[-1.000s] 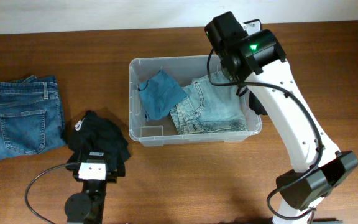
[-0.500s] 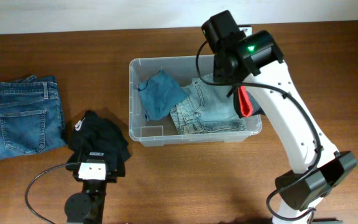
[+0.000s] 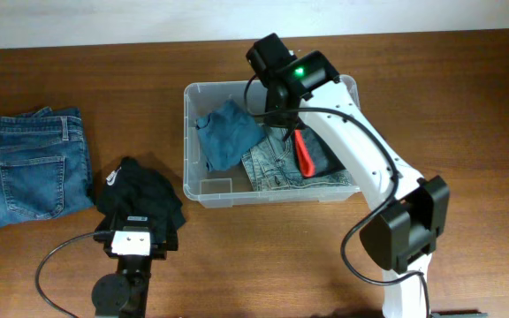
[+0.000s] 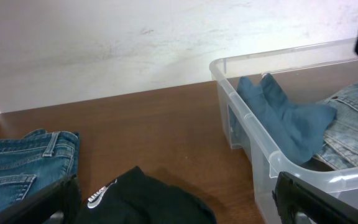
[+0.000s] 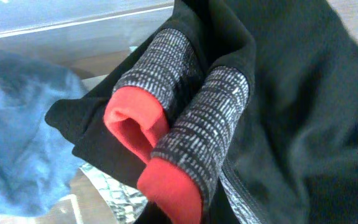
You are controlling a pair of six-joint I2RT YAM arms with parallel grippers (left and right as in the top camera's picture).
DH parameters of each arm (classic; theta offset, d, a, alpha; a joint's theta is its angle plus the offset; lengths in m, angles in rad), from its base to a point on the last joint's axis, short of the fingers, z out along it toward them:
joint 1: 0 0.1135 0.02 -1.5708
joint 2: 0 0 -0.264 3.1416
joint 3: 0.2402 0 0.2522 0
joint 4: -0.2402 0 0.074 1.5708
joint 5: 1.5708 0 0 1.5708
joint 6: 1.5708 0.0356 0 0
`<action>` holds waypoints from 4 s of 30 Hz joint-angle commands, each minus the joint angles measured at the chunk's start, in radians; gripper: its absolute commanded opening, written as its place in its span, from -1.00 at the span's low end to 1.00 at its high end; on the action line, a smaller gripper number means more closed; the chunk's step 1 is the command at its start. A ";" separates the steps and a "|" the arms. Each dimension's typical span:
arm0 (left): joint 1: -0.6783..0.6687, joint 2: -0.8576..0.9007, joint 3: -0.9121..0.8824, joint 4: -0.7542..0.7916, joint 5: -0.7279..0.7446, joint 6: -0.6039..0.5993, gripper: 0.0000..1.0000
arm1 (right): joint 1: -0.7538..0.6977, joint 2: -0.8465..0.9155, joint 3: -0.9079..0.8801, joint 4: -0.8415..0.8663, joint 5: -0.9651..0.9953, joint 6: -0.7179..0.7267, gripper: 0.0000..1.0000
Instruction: Pack container
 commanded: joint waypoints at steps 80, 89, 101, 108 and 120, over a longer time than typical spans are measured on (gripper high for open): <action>0.039 0.982 1.085 -0.792 -0.034 -0.021 0.99 | -1.252 -0.223 0.008 -0.227 0.067 -0.259 0.97; 0.069 1.240 1.215 -0.979 0.008 -0.349 0.99 | -1.252 -0.223 0.008 -0.227 0.067 -0.259 0.97; 0.101 1.478 1.097 -0.869 0.008 -0.584 0.99 | -1.252 -0.223 0.008 -0.227 0.067 -0.259 0.97; 0.145 1.491 0.900 -0.654 -0.007 -0.713 0.99 | -1.252 -0.223 0.008 -0.227 0.067 -0.259 0.97; 0.168 1.533 0.728 -0.419 -0.019 -0.715 0.99 | -1.252 -0.223 0.008 -0.227 0.067 -0.259 0.97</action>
